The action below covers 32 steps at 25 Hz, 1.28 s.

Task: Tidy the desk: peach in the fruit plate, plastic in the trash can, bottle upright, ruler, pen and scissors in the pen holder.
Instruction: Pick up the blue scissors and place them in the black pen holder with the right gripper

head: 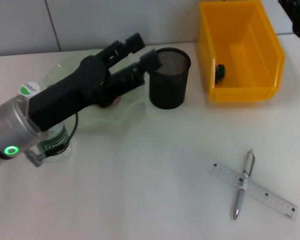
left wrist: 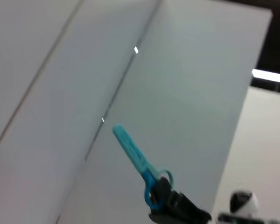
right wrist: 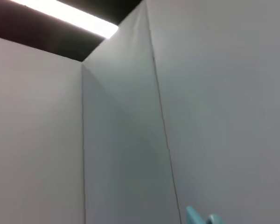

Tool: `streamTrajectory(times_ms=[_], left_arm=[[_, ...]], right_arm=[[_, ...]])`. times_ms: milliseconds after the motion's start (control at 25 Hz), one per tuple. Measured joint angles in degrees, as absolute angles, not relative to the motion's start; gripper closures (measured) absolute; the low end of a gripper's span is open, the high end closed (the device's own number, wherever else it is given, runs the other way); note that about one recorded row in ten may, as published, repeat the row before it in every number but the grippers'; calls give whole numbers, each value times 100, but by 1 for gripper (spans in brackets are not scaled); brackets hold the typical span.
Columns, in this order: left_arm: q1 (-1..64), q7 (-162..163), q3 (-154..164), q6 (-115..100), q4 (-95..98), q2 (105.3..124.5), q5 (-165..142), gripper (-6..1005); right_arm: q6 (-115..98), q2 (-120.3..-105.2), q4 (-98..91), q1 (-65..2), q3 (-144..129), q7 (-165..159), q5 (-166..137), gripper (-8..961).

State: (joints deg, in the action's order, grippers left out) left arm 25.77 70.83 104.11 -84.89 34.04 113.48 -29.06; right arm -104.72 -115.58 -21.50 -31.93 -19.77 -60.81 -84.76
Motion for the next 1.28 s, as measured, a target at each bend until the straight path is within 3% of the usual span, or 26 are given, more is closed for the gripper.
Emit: streamTrajectory(times_ms=[200,440,920,1280], left_arm=[[2524,7425,9321,-8665,3751,11201,-4653,188],[2319,7667,8262,-8759,4407,11248,-6672,188],[1285,7919,6999,-8778,6086,11829,-8500,189],[1188,7658,7037,-8729,5630,11867,-8390,189]], right_arm=[[-10197,-11540,-2432,-3172,-2031,-6678,-8687,874],[-9746,-11523,-3120,-3275,-2031,-7657,-9593,873],[-9605,-11437,-5069,-3487,-2751,-9952,-10903,873],[-9560,-11318,-5636,-3946,-3102,-10974,-11881,874]])
